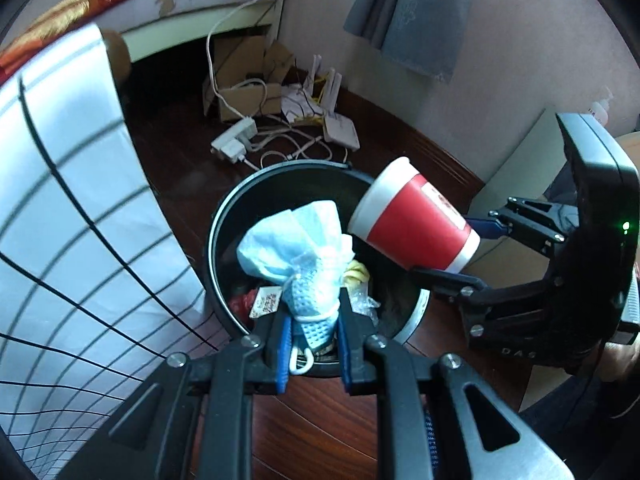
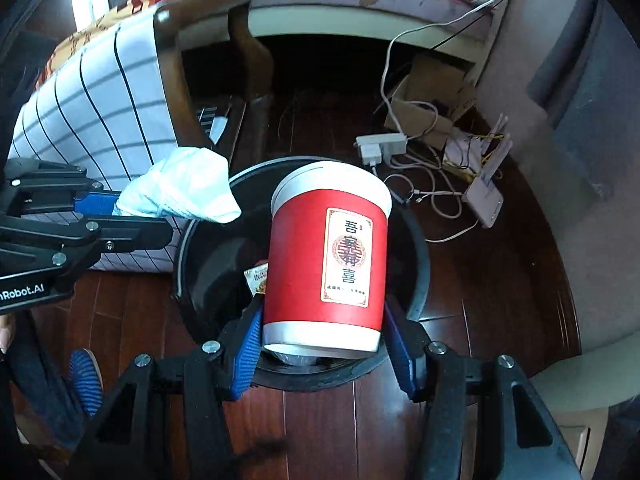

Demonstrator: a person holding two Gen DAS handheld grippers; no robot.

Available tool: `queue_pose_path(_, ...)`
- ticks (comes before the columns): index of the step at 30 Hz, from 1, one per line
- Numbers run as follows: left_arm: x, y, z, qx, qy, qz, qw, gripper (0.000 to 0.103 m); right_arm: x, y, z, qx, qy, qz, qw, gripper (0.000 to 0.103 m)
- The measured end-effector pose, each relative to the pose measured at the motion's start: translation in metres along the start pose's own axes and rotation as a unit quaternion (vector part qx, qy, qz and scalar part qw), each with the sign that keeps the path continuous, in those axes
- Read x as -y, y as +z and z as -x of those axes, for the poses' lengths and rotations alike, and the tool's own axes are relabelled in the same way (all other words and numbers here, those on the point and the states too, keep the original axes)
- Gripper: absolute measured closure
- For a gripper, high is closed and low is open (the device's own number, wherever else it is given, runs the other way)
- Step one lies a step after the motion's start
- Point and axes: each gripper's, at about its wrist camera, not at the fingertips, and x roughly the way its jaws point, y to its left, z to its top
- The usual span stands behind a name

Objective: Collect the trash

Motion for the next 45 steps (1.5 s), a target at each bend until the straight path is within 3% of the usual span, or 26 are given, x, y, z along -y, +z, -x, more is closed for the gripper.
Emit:
queue_pose_path(3, -0.004, 0.001, -0.012, -0.013, -0.014, 0.01, 0.9998, 0.081, -0.004, 0.002, -0.016, -0.015, 0.01, 0.013, 1.0, 0.043)
queue_pose_path(4, -0.006, 0.002, -0.016, -0.015, -0.015, 0.015, 0.9997, 0.073, -0.005, 0.002, -0.022, -0.017, -0.001, 0.022, 1.0, 0.04)
queue_pose_path(5, -0.009, 0.001, -0.021, -0.02, -0.003, 0.025, 0.9995, 0.053, -0.005, 0.0, -0.027, -0.018, -0.02, 0.028, 0.999, 0.019)
queue_pose_path(6, -0.014, 0.0, -0.025, -0.029, 0.001, 0.042, 0.9987, 0.04, -0.002, -0.002, -0.034, -0.028, -0.045, 0.03, 0.998, 0.0)
queue_pose_path(7, -0.019, -0.001, -0.025, -0.029, -0.002, 0.053, 0.9982, 0.018, 0.001, -0.003, -0.037, -0.036, -0.047, 0.026, 0.998, 0.0)
queue_pose_path(8, -0.022, -0.002, -0.023, -0.026, 0.009, 0.059, 0.9979, 0.004, 0.006, -0.004, -0.038, -0.041, -0.046, 0.019, 0.998, 0.0)
queue_pose_path(9, -0.024, -0.005, -0.02, -0.02, 0.027, 0.06, 0.9977, 0.002, 0.012, -0.005, -0.038, -0.042, -0.056, 0.008, 0.998, 0.0)
queue_pose_path(17, -0.032, -0.025, -0.005, 0.004, 0.094, 0.069, 0.9932, 0.001, 0.02, -0.005, -0.031, -0.032, -0.051, -0.038, 0.997, 0.0)
queue_pose_path(27, -0.035, -0.025, 0.019, 0.02, 0.109, 0.07, 0.9914, 0.001, -0.006, 0.004, -0.016, -0.009, -0.037, -0.018, 0.999, 0.0)
queue_pose_path(36, -0.027, -0.029, 0.06, 0.044, 0.126, 0.066, 0.9888, 0.001, -0.025, 0.017, 0.033, 0.033, -0.028, -0.013, 0.999, 0.0)
queue_pose_path(45, -0.021, -0.042, 0.119, 0.078, 0.144, 0.072, 0.9838, 0.001, -0.038, 0.016, 0.084, 0.06, -0.022, -0.063, 0.996, 0.0)
